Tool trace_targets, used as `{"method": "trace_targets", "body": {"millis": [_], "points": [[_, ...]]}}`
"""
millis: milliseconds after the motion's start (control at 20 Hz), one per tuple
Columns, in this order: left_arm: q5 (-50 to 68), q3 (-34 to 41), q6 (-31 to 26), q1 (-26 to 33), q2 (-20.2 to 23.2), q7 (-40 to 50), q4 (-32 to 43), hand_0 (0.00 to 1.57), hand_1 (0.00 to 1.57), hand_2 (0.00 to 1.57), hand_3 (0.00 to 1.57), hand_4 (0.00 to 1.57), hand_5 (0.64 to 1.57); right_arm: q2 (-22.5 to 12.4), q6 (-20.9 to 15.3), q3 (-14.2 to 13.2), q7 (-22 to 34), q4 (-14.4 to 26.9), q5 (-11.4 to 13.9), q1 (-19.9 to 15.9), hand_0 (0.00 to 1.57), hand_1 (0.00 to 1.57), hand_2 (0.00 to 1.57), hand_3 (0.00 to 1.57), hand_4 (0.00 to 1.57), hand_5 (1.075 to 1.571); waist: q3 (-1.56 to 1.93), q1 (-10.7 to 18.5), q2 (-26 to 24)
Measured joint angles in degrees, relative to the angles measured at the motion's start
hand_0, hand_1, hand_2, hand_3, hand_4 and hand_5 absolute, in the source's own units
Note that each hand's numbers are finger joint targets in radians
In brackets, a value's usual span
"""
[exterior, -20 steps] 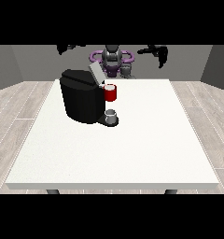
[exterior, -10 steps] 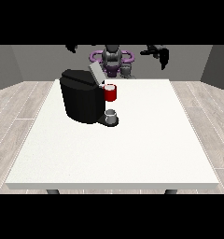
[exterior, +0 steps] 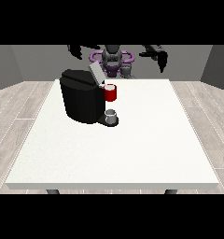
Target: Insert the coffee pod into the coffee machine and close the lid
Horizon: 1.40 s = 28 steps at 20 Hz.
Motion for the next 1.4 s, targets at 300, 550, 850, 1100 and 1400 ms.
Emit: {"method": "trace_targets", "body": {"millis": [300,550,850,1100,1400], "points": [[1.26,-1.78,1.12,1.86,0.48,3.16,-6.9,0.0,0.0,0.0,0.0,0.0,1.571,0.23,0.59,-1.83,-2.03,5.29,-0.58,-2.82,0.0,0.0,0.0,0.0,0.0,1.571,0.0,0.27,3.37],[2.39,-2.46,2.16,2.94,1.42,4.21,-10.55,0.0,0.0,0.0,0.0,0.0,1.571,-0.74,2.03,-3.03,-3.53,9.45,-0.72,-6.47,0.0,0.0,0.0,0.0,0.0,1.571,0.0,-0.3,5.78],[3.94,-2.52,2.44,4.35,2.78,3.15,-12.27,0.0,0.0,0.0,0.0,0.0,1.571,-0.35,2.0,-1.94,-4.9,12.29,1.48,-9.34,0.0,0.0,0.0,0.0,0.0,1.571,-0.08,-0.78,7.38],[4.78,-2.29,2.89,3.45,4.24,3.85,-12.61,0.0,0.0,0.0,0.0,0.0,1.571,0.06,1.65,-1.9,-4.88,14.47,2.42,-12.61,0.0,0.0,0.0,0.0,0.0,1.571,-0.1,-0.86,8.67],[5.15,-3.05,3.5,3.09,4.72,4.06,-13.5,0.0,0.0,0.0,0.0,0.0,1.571,-0.09,1.46,-2.36,-6.64,17.08,3.4,-15.1,0.0,0.0,0.0,0.0,0.0,1.571,-0.24,-0.38,9.55]]}}
